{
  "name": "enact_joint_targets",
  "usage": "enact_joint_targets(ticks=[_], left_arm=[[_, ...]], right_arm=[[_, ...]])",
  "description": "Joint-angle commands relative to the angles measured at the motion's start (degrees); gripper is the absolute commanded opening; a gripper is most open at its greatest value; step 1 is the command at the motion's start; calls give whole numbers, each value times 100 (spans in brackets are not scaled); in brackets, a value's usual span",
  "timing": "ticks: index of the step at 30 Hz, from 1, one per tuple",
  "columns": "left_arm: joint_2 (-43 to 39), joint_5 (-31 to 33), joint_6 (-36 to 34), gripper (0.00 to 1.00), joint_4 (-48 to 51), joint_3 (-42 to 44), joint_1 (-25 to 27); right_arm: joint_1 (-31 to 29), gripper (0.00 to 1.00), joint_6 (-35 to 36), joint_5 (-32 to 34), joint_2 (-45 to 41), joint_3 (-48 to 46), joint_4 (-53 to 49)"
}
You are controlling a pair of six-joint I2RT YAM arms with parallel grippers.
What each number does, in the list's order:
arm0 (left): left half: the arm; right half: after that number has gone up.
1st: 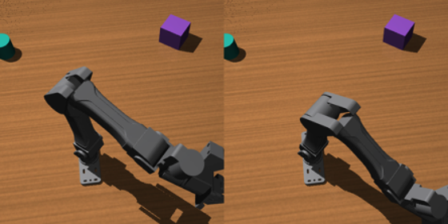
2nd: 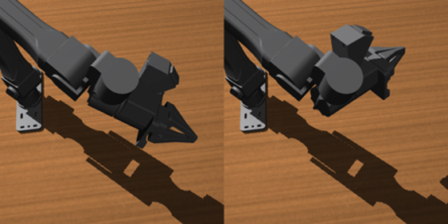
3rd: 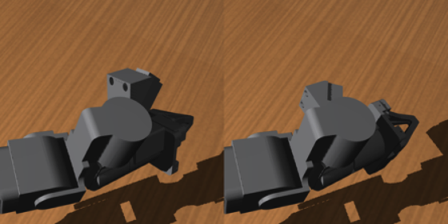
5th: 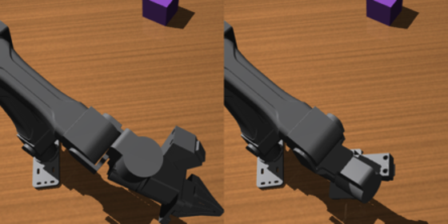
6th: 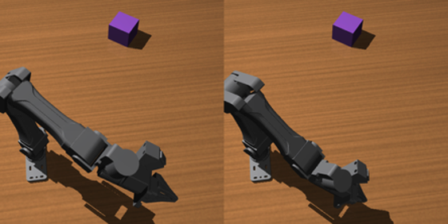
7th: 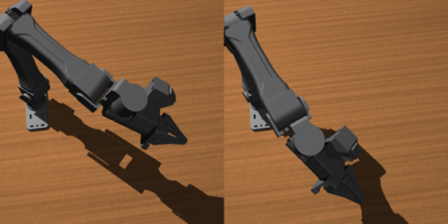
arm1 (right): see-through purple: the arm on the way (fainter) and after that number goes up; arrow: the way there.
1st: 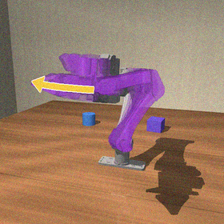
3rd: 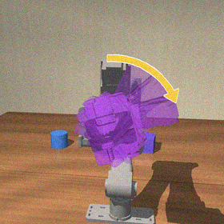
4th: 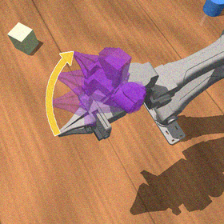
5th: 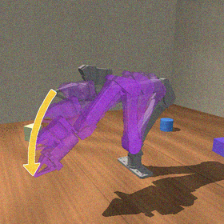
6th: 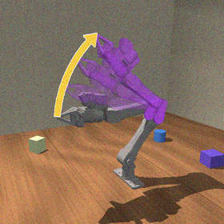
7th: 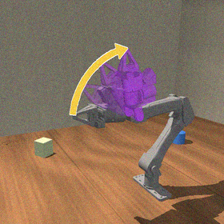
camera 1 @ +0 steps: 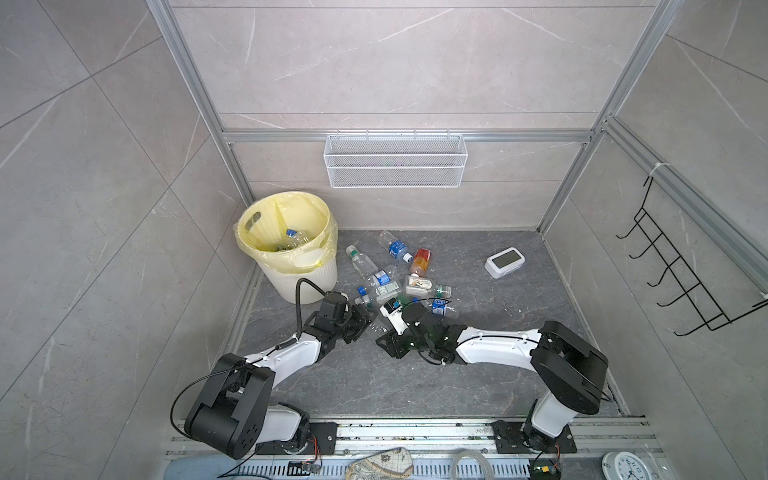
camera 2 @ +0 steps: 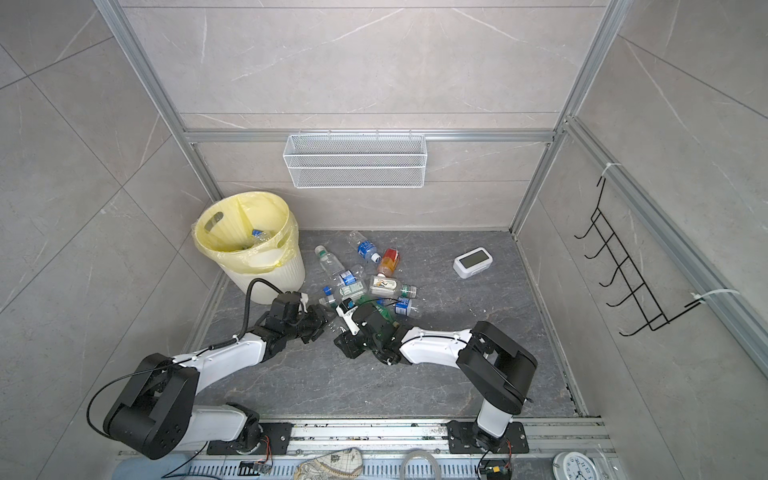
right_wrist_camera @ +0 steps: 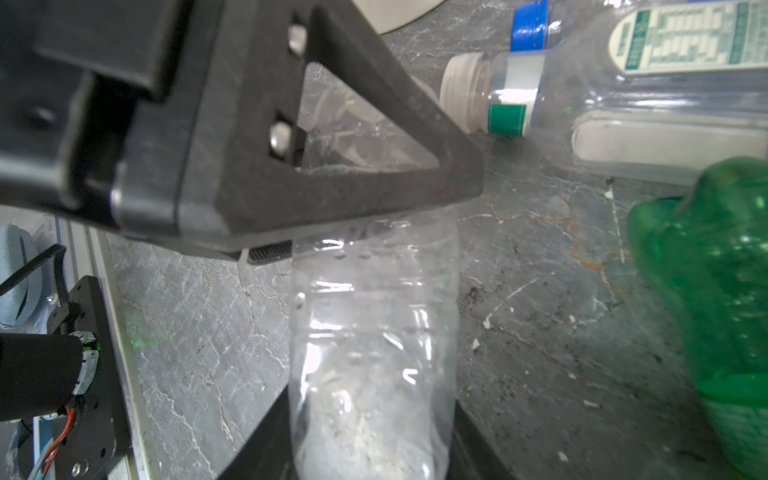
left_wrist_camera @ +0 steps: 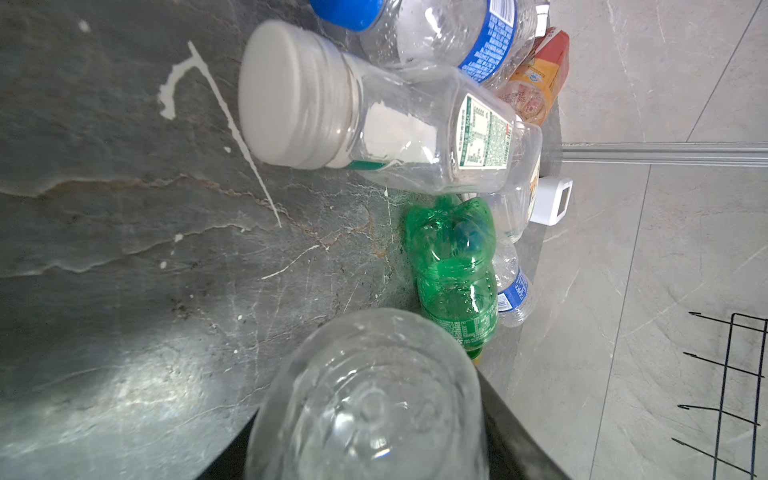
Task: Throw the plastic bottles in the bin
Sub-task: 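Lift the clear bottle with the right gripper while the left gripper grasps its base, then carry the clear bottle with the left gripper over the bin and release it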
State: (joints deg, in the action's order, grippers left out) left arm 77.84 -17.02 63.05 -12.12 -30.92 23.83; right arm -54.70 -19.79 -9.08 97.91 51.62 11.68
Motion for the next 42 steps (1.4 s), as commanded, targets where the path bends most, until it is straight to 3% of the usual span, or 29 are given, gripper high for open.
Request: enact_joint_targets(ticks=[1, 4, 10, 17, 26, 36, 42], left_arm=[[64, 133, -11, 50, -229, -170, 7], [-34, 147, -42, 45, -142, -188, 7], [-714, 603, -529, 44, 732, -312, -2], [-1917, 1390, -1382, 44, 2276, -868, -87], [-2630, 2447, -2535, 45, 3665, -2218, -159], [-1997, 3862, -4068, 44, 4224, -4606, -186], [-1559, 4457, -5000, 46, 3924, -5801, -186]], right_arm=[[-41, 49, -16, -222, -193, -38, 176], [-34, 58, -9, -246, -230, -60, 209], [-28, 84, 85, -103, -510, -329, 466], [56, 99, -165, 7, -743, -290, 674], [16, 99, 38, 408, -984, 815, 14], [-159, 99, 103, 1162, -463, 2966, -1409], [-290, 99, 143, 1444, -26, 4433, -2400]])
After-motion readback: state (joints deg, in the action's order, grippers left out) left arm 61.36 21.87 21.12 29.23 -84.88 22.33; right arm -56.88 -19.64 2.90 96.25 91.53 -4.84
